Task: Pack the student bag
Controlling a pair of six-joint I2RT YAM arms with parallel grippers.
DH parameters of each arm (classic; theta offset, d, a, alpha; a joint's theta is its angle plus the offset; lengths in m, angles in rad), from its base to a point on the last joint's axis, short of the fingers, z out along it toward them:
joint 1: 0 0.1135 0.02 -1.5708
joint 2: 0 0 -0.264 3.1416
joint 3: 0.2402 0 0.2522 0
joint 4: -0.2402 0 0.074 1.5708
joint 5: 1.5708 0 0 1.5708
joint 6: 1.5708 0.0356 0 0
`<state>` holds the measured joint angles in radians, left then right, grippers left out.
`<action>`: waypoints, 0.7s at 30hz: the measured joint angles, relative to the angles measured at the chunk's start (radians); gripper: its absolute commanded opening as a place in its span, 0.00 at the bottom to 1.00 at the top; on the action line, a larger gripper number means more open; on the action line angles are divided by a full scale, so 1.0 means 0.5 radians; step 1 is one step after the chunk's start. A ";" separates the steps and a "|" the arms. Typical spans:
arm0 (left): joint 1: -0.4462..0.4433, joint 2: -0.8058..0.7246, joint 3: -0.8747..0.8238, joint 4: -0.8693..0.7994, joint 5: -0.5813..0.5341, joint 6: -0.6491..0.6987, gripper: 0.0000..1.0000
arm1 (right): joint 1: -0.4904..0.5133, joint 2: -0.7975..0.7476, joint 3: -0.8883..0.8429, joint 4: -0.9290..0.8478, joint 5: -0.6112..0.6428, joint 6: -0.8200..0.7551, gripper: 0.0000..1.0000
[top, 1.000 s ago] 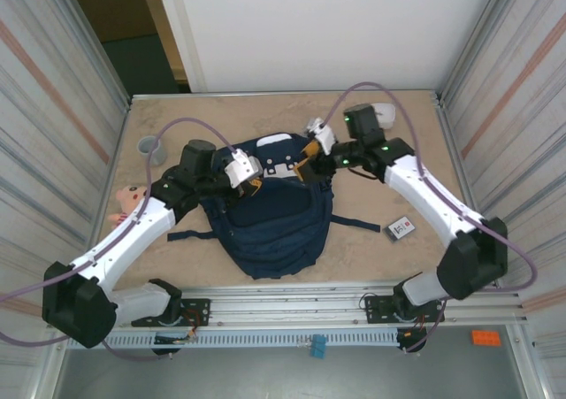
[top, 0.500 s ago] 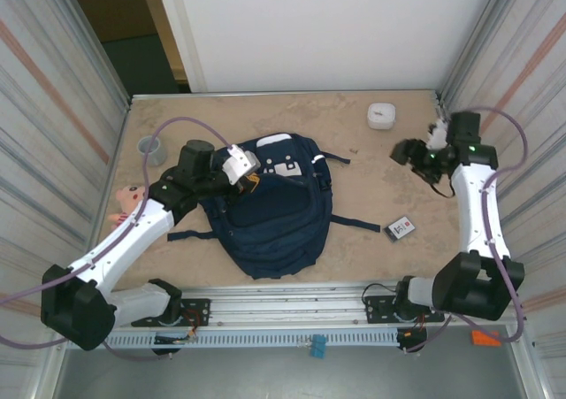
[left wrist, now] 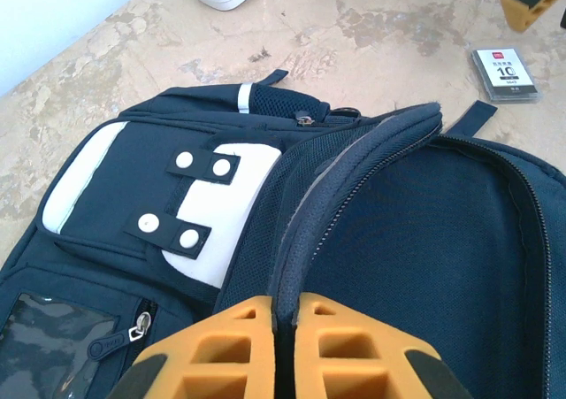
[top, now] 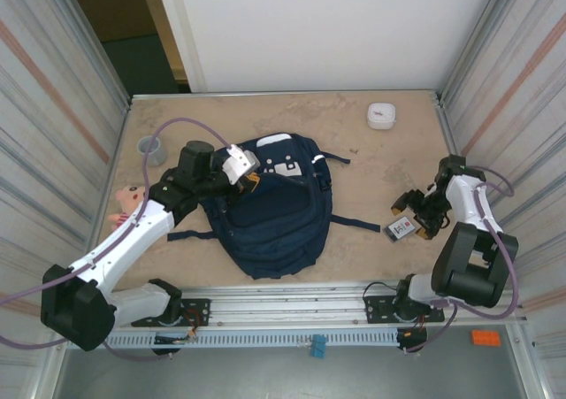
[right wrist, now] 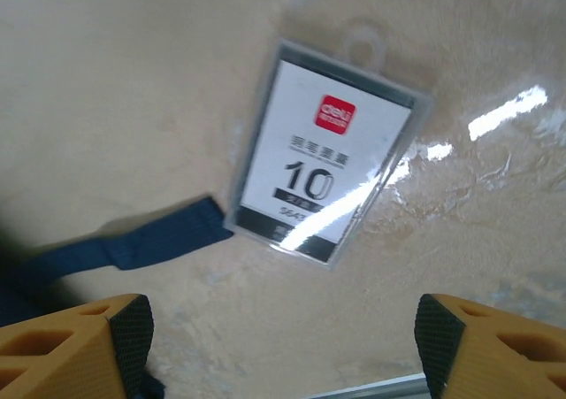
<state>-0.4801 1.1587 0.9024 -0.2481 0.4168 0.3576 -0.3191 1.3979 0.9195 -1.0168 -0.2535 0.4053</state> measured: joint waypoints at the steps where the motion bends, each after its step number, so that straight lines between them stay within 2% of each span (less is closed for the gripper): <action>1: 0.000 0.000 0.000 0.001 0.001 -0.002 0.00 | 0.004 0.024 -0.018 0.025 0.000 0.012 0.77; 10: 0.000 -0.002 -0.024 0.031 0.000 -0.033 0.00 | 0.063 0.237 -0.030 0.311 0.007 0.063 0.68; 21: 0.000 -0.044 -0.044 0.036 -0.027 -0.037 0.00 | 0.249 0.552 0.159 0.478 -0.032 0.064 0.65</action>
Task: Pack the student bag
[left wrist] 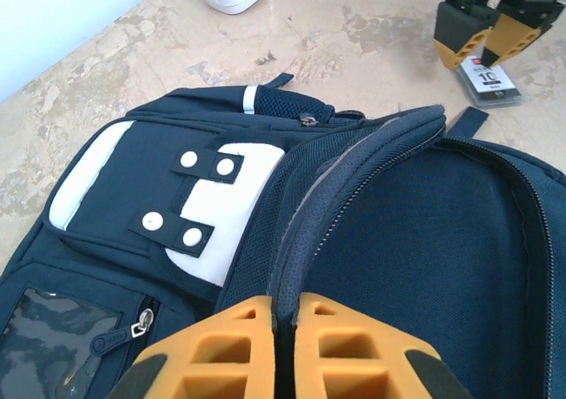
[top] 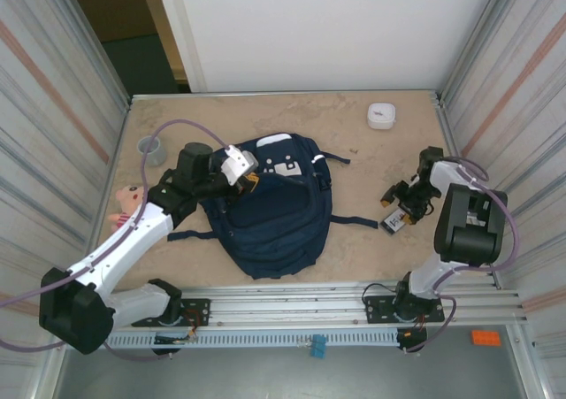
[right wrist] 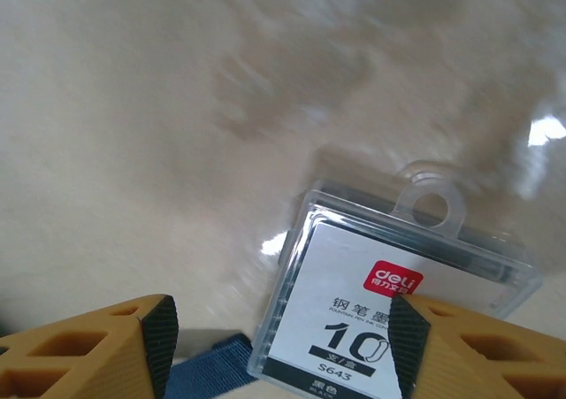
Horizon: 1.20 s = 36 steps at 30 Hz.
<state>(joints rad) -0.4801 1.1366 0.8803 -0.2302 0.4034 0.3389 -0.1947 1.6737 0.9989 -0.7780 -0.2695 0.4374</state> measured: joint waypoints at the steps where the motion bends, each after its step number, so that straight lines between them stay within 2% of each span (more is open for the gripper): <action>1: -0.001 -0.001 -0.003 0.001 -0.005 0.000 0.00 | 0.023 0.027 0.031 0.010 -0.002 -0.001 0.65; 11: -0.011 -0.019 -0.017 0.002 -0.018 0.000 0.00 | 0.133 0.176 0.250 0.042 -0.030 -0.051 0.65; 17: -0.011 -0.021 -0.017 0.002 -0.019 0.000 0.00 | 0.133 0.156 0.470 -0.129 -0.028 -0.189 0.63; 22: -0.011 -0.027 -0.017 0.001 -0.020 0.000 0.00 | 0.133 -0.003 0.607 -0.334 0.067 -0.314 0.63; 29: -0.011 -0.030 -0.017 0.000 -0.024 0.001 0.00 | 0.124 -0.224 0.577 -0.526 0.242 -0.375 0.63; 36: -0.011 -0.030 -0.018 0.000 -0.024 0.001 0.00 | 0.124 -0.254 0.307 -0.504 0.284 -0.366 0.68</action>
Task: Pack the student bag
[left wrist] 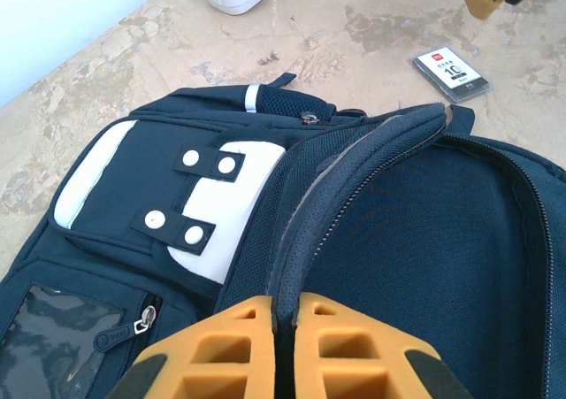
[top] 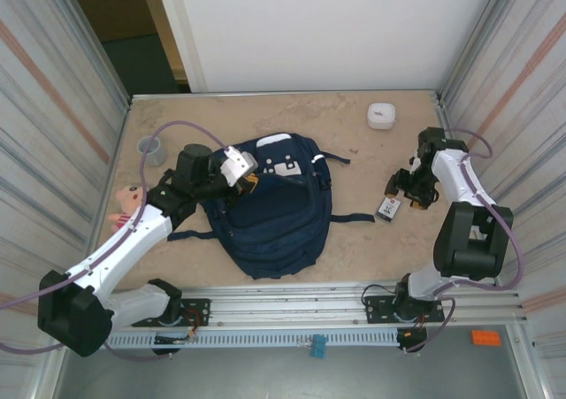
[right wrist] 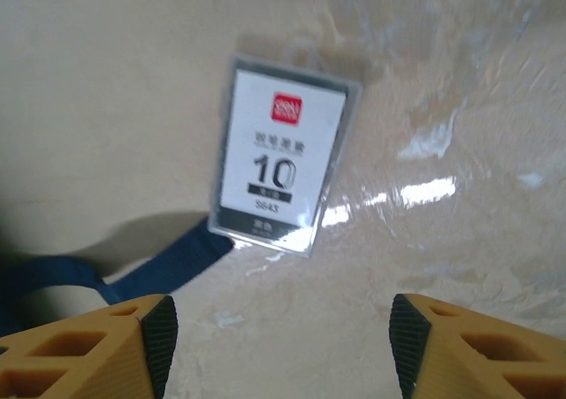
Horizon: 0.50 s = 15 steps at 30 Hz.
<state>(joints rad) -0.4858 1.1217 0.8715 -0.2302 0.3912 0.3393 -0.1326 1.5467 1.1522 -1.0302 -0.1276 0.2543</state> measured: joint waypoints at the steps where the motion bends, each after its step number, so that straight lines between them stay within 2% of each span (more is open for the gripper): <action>1: 0.000 0.000 0.001 0.000 0.000 0.000 0.00 | 0.004 0.002 -0.028 0.016 0.000 0.006 0.69; 7: 0.000 -0.008 -0.001 -0.001 -0.001 0.000 0.00 | 0.013 0.070 -0.121 0.171 -0.024 0.055 0.69; 15: 0.000 -0.030 -0.002 -0.009 -0.010 0.000 0.00 | 0.066 0.362 -0.124 0.375 -0.053 0.068 0.69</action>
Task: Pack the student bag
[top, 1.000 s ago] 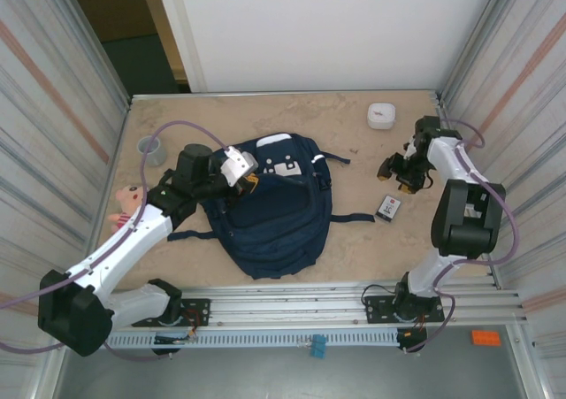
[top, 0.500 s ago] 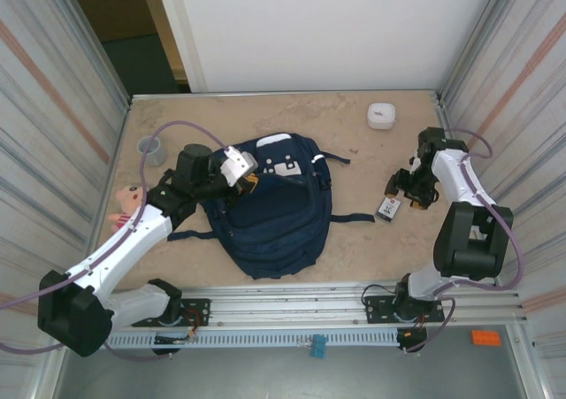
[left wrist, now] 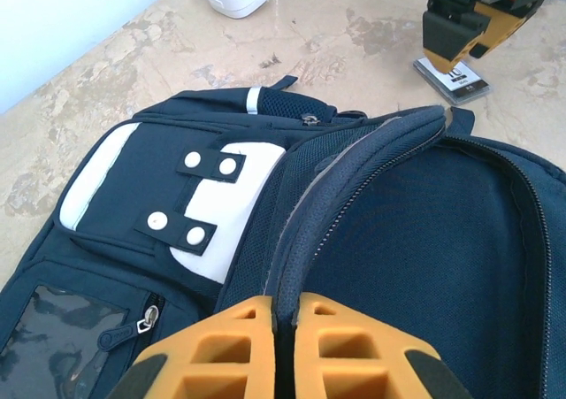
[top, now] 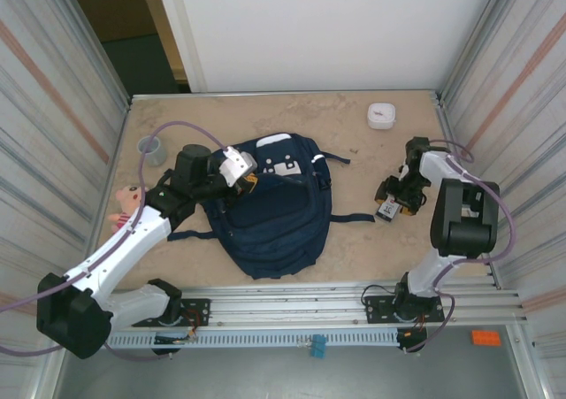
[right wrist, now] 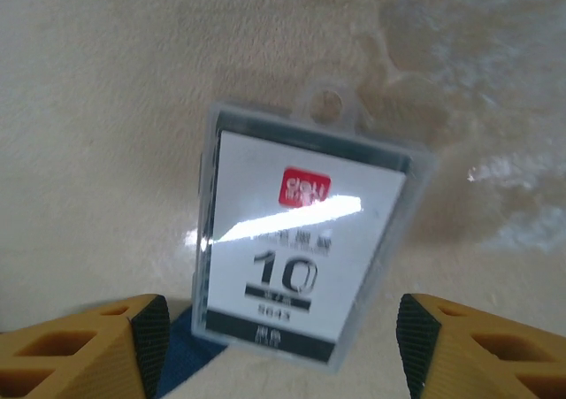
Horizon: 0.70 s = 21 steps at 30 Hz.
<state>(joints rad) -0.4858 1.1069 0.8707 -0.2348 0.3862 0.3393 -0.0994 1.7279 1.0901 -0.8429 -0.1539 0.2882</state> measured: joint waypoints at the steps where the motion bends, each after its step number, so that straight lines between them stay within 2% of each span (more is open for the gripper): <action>1: 0.000 -0.001 0.000 -0.001 -0.006 0.000 0.00 | 0.008 0.039 0.000 0.018 0.001 0.000 0.70; 13: 0.000 -0.029 0.000 -0.025 -0.035 0.001 0.00 | 0.107 0.304 0.257 -0.050 0.002 0.021 0.69; 21: -0.002 -0.037 0.000 -0.045 -0.043 0.001 0.00 | 0.217 0.372 0.484 -0.034 0.031 -0.106 0.74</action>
<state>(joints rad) -0.4866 1.0885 0.8707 -0.2573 0.3649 0.3397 0.0090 1.9141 1.3319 -0.8597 -0.1387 0.2352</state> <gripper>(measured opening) 0.078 0.739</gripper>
